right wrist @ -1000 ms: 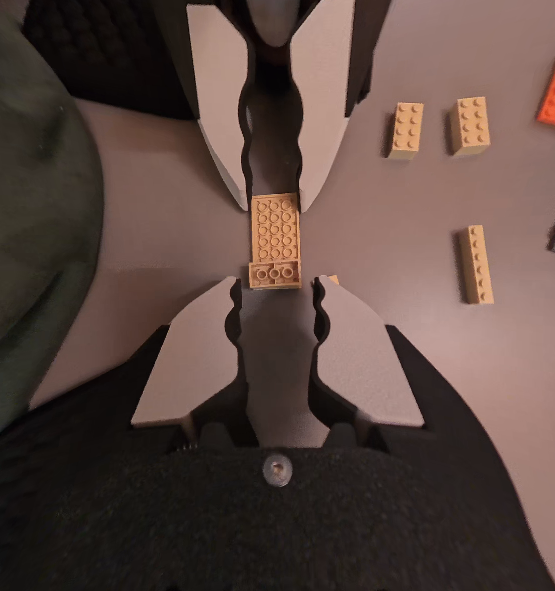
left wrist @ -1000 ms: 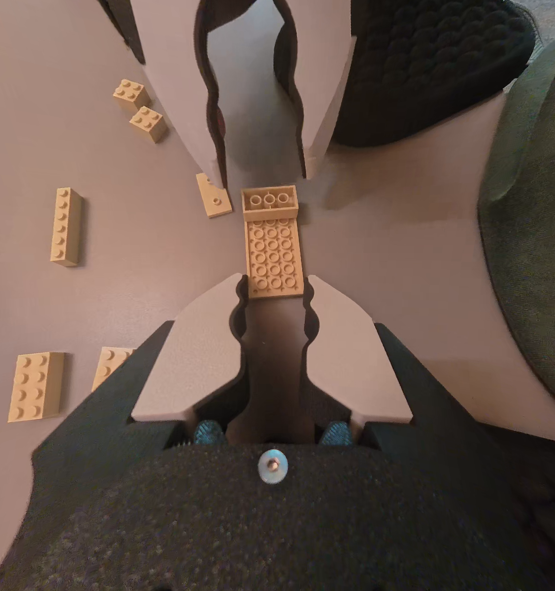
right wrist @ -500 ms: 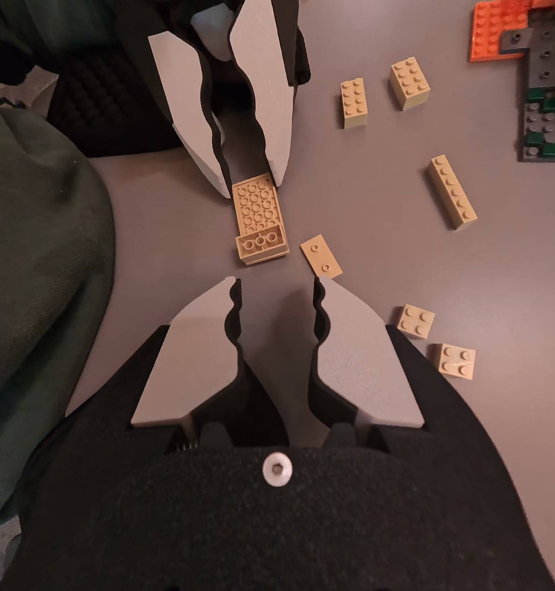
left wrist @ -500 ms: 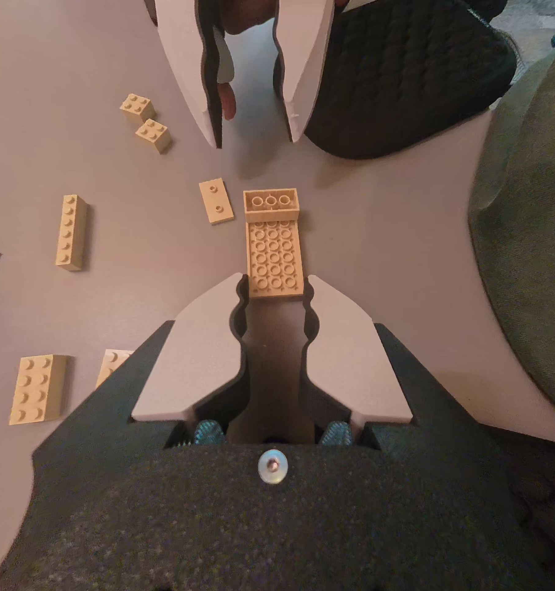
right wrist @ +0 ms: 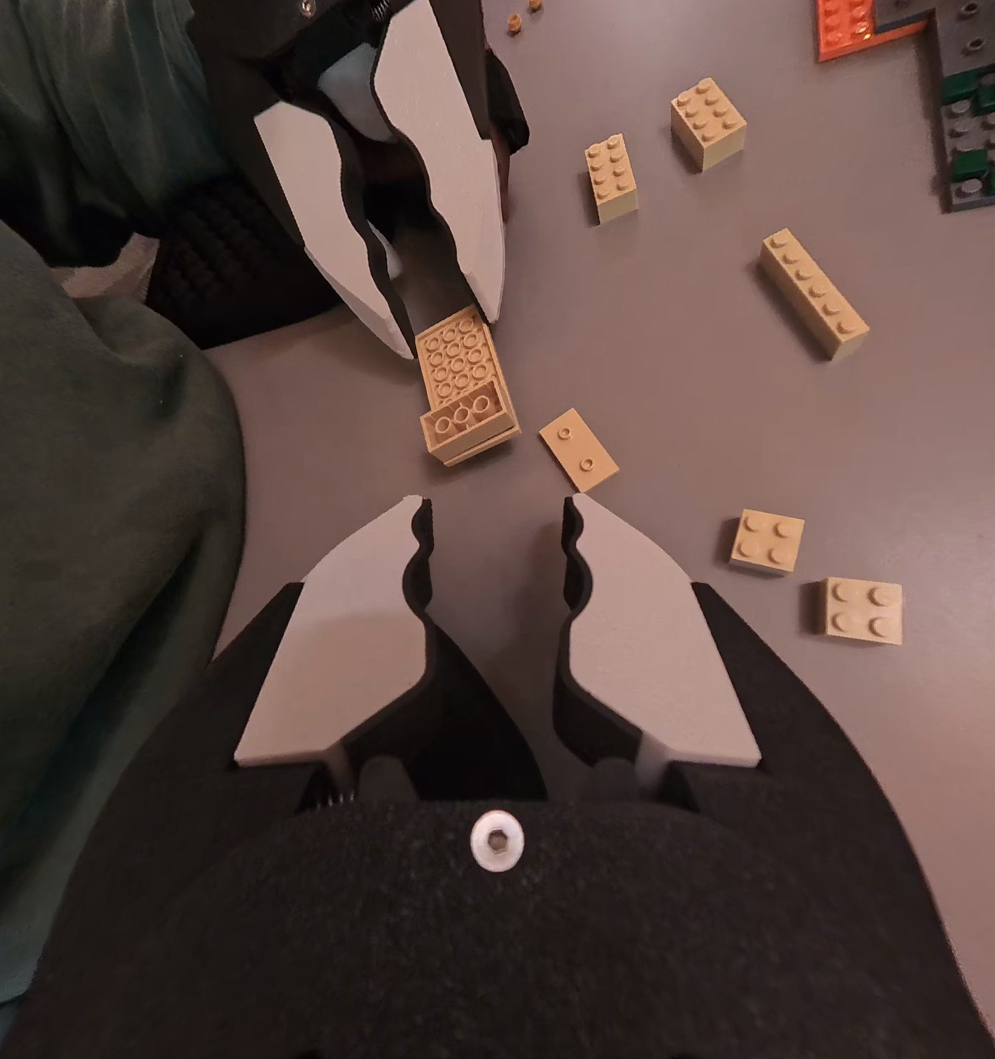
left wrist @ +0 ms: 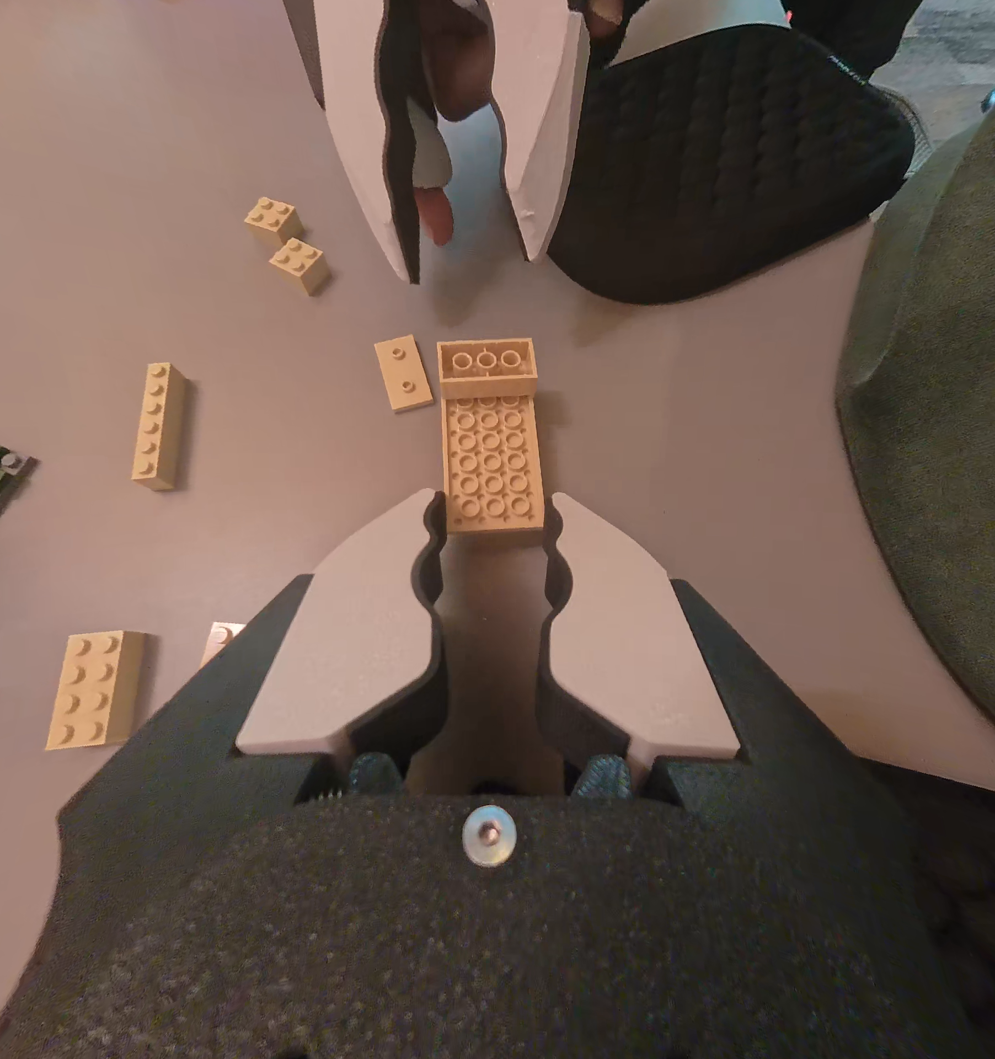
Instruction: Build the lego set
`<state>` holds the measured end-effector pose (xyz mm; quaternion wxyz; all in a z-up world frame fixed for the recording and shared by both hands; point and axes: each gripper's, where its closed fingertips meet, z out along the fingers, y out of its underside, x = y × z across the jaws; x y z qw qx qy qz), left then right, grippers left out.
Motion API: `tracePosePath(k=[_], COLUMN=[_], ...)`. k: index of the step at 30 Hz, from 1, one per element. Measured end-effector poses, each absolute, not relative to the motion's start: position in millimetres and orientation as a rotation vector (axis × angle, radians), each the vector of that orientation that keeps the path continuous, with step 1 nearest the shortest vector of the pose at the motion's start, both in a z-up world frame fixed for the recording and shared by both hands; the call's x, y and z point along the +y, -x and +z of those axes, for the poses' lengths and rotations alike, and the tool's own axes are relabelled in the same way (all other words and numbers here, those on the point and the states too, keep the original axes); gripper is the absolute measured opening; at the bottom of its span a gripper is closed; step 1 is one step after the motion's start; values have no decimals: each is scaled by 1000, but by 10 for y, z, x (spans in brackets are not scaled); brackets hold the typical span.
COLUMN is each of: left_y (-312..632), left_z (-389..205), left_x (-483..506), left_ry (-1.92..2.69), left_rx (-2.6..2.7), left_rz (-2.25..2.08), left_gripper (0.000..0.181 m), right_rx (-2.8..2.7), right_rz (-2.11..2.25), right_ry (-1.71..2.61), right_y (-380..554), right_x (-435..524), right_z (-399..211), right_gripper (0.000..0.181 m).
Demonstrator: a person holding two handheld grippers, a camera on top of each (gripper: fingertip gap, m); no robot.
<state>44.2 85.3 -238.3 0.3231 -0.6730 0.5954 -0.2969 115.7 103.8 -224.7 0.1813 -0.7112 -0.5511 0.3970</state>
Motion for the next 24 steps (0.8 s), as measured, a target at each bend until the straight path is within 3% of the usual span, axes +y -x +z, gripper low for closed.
tracePosePath(k=[1,8,17,24], left_y=[-444,-453,-501,-495], left_z=[-2371,-2319,-2076,-2015], left_x=[854,857,867,888], left_ry=[1761,1733,1657,1655], left_rx=[1559,1546,1492,1466], left_rz=[-783,-790,-785,-780], left_gripper=[32,32,32,32], right_rx=[-1546,-1451,-945,-704], right_rz=[1134,1311,1901,1966], right_ry=[2012,2061,2196,2323], right_y=[-1154,-1107,-889,-734], right_x=[1037,985,948,936], right_z=[-2244,-2196,-1837,-1897], right_gripper=[44,45,48,44])
